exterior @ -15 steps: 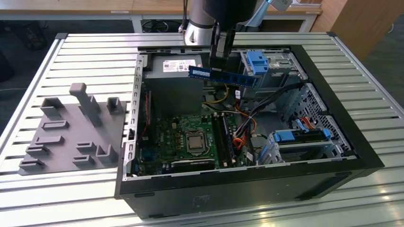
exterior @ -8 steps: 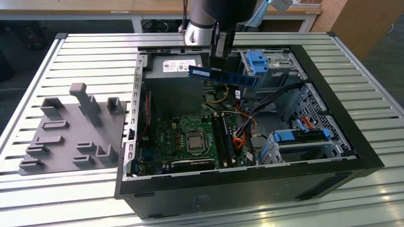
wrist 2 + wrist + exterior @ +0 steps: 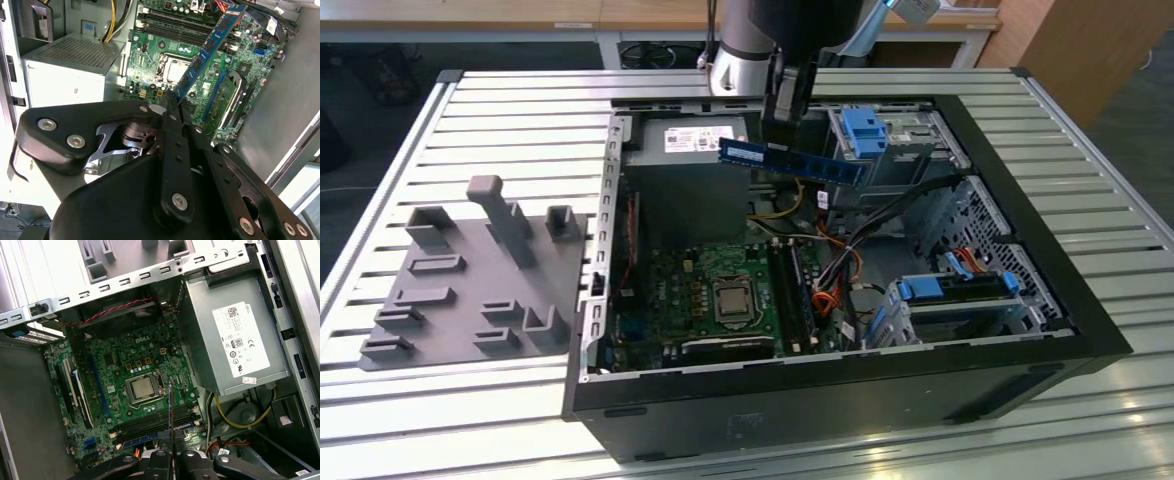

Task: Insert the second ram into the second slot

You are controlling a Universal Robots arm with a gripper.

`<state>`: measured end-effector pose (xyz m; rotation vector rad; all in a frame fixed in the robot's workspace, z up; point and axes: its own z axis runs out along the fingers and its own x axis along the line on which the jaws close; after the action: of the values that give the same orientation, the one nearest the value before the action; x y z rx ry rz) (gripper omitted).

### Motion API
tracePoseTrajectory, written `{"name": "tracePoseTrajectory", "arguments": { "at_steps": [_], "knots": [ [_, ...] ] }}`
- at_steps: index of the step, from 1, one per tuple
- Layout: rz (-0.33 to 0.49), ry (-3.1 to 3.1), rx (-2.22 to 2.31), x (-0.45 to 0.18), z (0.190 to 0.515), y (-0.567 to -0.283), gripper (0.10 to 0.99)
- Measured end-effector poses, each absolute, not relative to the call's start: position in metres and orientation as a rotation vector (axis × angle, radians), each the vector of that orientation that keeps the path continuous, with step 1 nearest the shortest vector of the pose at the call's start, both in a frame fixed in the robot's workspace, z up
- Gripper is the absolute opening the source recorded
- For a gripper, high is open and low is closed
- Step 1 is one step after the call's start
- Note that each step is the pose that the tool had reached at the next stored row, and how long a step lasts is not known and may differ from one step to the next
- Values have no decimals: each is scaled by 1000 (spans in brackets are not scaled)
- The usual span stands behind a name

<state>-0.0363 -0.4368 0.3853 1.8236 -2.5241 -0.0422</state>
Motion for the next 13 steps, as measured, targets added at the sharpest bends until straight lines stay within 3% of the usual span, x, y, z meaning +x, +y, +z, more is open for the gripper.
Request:
{"name": "tracePoseTrajectory", "arguments": {
  "at_steps": [13],
  "knots": [
    [-43,-2572,1756,-36,385,-437,137]
  ]
}}
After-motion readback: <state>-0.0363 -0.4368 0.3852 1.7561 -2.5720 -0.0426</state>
